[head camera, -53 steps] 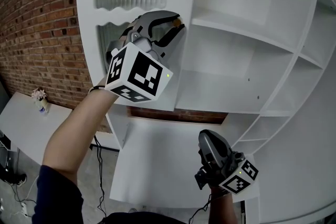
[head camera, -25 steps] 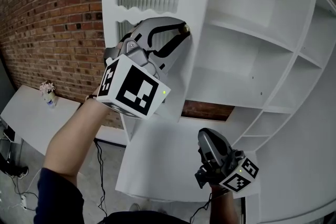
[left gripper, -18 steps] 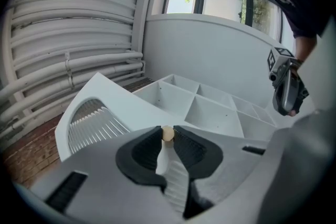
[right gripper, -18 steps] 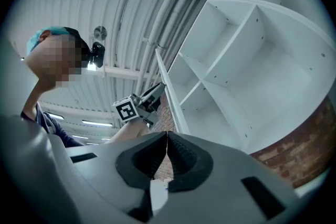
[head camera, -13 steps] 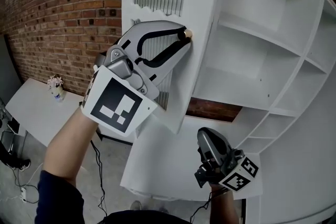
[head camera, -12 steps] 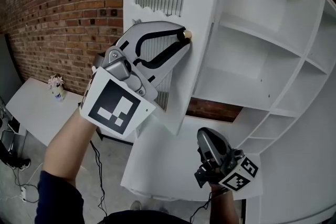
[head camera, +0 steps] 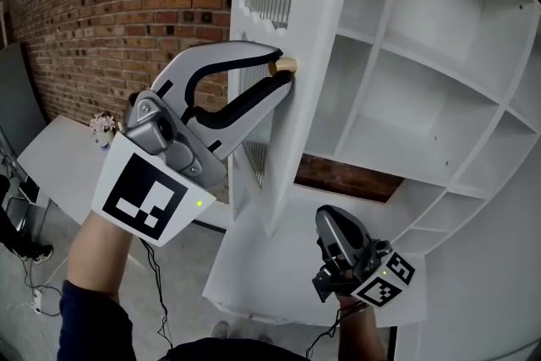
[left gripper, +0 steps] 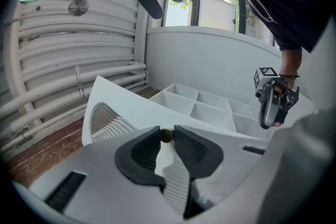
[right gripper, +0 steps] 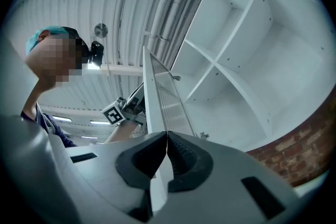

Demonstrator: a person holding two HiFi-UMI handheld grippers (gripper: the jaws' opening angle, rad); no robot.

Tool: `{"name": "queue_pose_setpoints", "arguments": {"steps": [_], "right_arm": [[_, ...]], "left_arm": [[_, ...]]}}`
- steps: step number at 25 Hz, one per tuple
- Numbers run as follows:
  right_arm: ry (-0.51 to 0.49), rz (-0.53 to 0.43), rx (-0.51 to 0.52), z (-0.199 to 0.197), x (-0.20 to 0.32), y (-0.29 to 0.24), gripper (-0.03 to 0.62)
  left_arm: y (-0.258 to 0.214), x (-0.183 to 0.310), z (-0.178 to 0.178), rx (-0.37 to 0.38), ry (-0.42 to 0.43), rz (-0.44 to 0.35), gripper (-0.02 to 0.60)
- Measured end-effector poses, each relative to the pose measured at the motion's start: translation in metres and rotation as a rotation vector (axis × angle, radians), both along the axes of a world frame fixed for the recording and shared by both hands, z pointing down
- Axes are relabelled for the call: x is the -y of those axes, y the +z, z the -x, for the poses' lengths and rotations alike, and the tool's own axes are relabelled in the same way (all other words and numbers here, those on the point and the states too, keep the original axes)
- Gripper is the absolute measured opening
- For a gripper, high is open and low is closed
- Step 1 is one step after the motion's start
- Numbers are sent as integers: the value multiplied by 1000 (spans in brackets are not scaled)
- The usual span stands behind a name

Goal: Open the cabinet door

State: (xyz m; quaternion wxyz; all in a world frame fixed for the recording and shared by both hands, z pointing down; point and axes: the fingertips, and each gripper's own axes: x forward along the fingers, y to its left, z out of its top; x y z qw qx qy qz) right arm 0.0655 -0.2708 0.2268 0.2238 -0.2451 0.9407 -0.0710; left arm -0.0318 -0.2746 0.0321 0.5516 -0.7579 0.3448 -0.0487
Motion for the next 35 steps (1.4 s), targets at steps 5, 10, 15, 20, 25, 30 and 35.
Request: {"name": "queue_pose_setpoints", "arguments": {"steps": [5, 10, 15, 20, 25, 30, 35], "right_arm": [[-29, 2, -13, 20, 0, 1, 26], [-51, 6, -28, 41, 1, 4, 26], [-64, 10, -41, 55, 2, 4, 26], [-73, 18, -48, 69, 0, 4, 26], [-78, 22, -53, 83, -1, 7, 26], [-81, 26, -54, 91, -1, 8, 26], [-87, 29, -60, 105, -1, 10, 26]], "left_arm": [[1, -12, 29, -11, 10, -10, 83], [1, -19, 58, -35, 14, -25, 83], [1, -21, 82, -52, -20, -47, 83], [-1, -22, 106, -76, -43, -48, 84], [-1, -23, 124, -78, -80, -66, 85], [-1, -23, 139, -87, -105, -73, 86], [-2, -20, 152, -93, -120, -78, 86]]}}
